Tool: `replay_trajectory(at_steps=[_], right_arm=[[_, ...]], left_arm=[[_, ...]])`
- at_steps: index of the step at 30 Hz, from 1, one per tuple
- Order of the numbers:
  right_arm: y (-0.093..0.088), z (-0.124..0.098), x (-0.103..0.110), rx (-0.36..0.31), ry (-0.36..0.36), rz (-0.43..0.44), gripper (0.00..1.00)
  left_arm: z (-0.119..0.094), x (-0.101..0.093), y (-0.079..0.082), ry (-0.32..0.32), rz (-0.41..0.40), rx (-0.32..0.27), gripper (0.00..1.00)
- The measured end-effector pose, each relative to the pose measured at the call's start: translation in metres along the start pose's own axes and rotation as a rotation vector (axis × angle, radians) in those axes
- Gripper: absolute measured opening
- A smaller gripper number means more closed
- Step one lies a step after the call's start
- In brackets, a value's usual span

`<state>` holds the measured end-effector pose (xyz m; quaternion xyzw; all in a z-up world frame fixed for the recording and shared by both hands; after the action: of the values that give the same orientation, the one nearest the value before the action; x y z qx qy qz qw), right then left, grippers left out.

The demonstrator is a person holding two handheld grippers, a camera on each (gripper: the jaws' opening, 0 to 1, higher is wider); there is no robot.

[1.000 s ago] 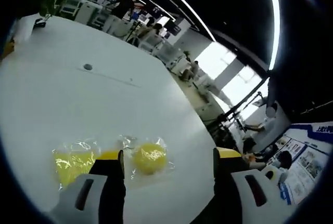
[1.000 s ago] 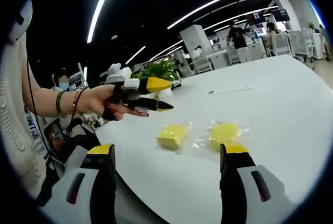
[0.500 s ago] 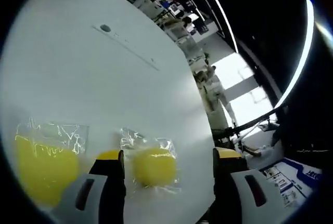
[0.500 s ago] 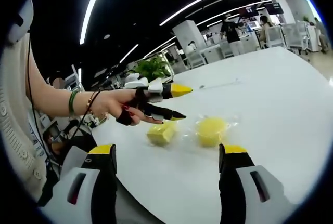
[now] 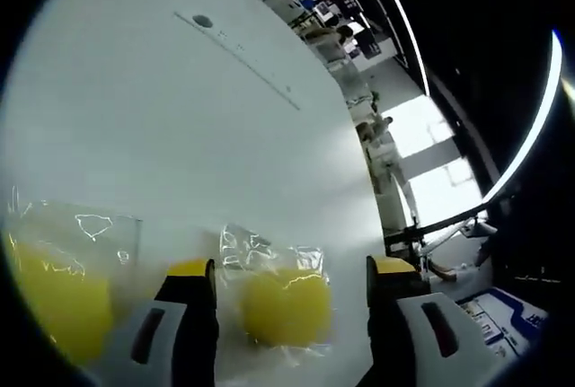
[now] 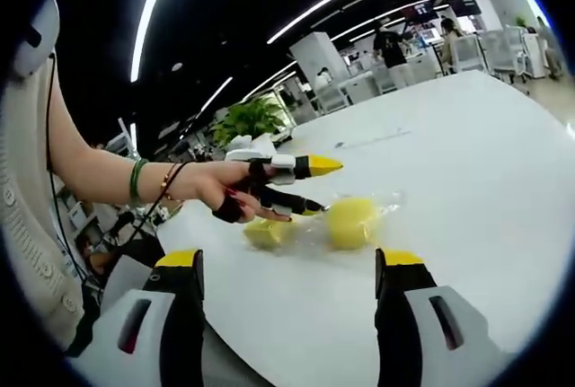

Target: Compare the silicone blocks by pressing each to a similar depth, holding the contact briefly, and releasing to observe deformation and rebound differences across the visible hardness samples.

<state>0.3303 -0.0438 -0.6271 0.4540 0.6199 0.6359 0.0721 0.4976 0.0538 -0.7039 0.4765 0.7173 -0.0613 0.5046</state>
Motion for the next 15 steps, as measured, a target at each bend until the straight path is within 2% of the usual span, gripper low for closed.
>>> replay_trajectory(at_steps=[2,6,7,10,12,13,14,15], right_arm=[[-0.002,0.001,-0.001,0.003,0.001,0.007,0.72],[-0.005,0.001,-0.001,0.013,0.005,0.012,0.71],[-0.005,0.0,-0.002,0.014,0.005,0.013,0.71],[-0.008,-0.001,-0.005,0.022,0.001,0.019,0.7],[-0.01,-0.002,-0.007,0.029,-0.005,0.024,0.7],[-0.011,-0.003,-0.008,0.032,-0.009,0.029,0.69],[-0.012,-0.004,-0.008,0.032,-0.011,0.03,0.69],[-0.012,-0.004,-0.009,0.032,-0.013,0.032,0.69]], left_arm=[[0.004,0.003,0.0,0.008,0.0,-0.005,0.63],[0.011,0.009,0.002,0.023,0.015,-0.019,0.48],[0.012,0.014,0.004,0.05,0.032,-0.03,0.43],[0.017,0.02,0.005,0.068,0.063,-0.032,0.29],[0.016,0.027,0.001,0.101,0.14,0.004,0.2],[0.017,0.028,0.002,0.106,0.157,-0.004,0.18],[0.018,0.026,0.003,0.098,0.119,-0.016,0.17],[0.019,0.026,0.003,0.098,0.12,-0.018,0.16]])
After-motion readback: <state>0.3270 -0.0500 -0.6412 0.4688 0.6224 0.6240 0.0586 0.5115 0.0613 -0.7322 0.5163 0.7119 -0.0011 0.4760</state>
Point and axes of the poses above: the point that each gripper's makers call its tool centre point, and the gripper's own axes: z roughly forward along the fingers, x roughly to its left, y roughly out of its top, the point moved 1 cm from there along -z, roughly backward along the fingers, and after that the axes turned 7 degrees about -x, right-handed, at the moved point
